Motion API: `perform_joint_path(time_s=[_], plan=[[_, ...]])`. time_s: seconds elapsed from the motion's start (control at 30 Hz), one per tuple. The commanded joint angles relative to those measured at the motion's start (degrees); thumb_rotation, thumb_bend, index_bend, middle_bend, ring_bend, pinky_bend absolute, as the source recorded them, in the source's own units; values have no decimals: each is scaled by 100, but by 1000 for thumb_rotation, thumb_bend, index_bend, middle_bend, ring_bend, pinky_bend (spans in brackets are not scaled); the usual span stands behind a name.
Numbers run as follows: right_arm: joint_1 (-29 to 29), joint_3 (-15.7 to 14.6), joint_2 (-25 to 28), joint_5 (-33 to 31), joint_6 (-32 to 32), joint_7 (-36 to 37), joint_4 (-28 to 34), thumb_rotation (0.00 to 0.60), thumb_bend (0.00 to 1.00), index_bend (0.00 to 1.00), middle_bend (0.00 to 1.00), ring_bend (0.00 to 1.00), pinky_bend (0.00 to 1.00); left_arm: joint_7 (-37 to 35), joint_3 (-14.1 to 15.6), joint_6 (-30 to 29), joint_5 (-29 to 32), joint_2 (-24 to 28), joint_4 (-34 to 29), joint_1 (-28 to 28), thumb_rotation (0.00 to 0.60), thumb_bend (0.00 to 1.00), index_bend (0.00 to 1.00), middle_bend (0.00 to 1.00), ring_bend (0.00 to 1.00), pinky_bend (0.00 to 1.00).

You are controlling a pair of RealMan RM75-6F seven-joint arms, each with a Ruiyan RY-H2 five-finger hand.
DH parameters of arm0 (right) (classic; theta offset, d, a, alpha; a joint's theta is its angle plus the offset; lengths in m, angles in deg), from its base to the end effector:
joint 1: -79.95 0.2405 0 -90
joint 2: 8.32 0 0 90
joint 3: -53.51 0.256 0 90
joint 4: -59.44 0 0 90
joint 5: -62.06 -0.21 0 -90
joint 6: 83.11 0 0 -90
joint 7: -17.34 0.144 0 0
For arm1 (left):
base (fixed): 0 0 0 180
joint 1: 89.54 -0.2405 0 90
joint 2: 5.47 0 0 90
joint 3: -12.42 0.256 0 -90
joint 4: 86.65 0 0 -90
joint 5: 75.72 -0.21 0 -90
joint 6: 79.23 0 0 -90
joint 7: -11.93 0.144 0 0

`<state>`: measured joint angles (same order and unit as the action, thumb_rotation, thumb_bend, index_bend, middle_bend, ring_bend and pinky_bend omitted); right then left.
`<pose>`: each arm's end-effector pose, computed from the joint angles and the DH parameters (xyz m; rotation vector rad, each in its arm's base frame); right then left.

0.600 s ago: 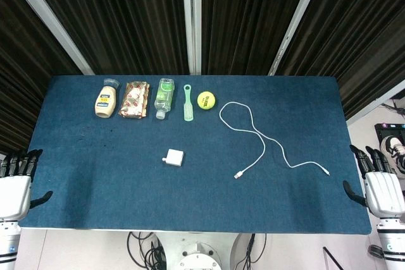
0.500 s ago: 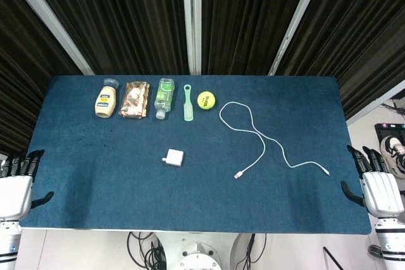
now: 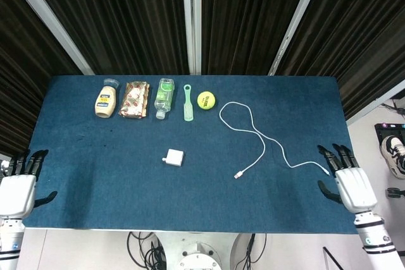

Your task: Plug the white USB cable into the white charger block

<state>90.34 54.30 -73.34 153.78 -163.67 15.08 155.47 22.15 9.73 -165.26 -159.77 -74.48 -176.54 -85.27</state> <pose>-0.2719 -0.1974 0.1281 1.5909 -0.9053 0.9858 -0.3173 0.1772 0.1388 -1.3878 -0.8145 -0.7845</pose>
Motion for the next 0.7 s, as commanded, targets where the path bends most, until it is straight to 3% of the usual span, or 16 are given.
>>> perform_joint_path(time_s=[0.03,0.3,0.47,0.7], plan=[[506,50,-267,222,668,-488,80,600,189,165,238,5,0,-9,10,9,-2,-5,4,-1,600,0,87,97,30,0],[1425,329,-1121,-234,2097,-1785,-129,600,196,309,234,5,0,-88,101,117,13,74,-61,-25,600,0,87,97,30,0],[1723,490,-1662,-693,2481,-2171,-452,600,252,382,220,0,0,-172,114,242,78,119,-57,-2,600,0,87,96,30,0],[1988,535,-2060,-1226,2815,-2589,-663,600,271,394,211,0,0,-279,109,355,115,125,16,43,600,0,86,93,29,0]])
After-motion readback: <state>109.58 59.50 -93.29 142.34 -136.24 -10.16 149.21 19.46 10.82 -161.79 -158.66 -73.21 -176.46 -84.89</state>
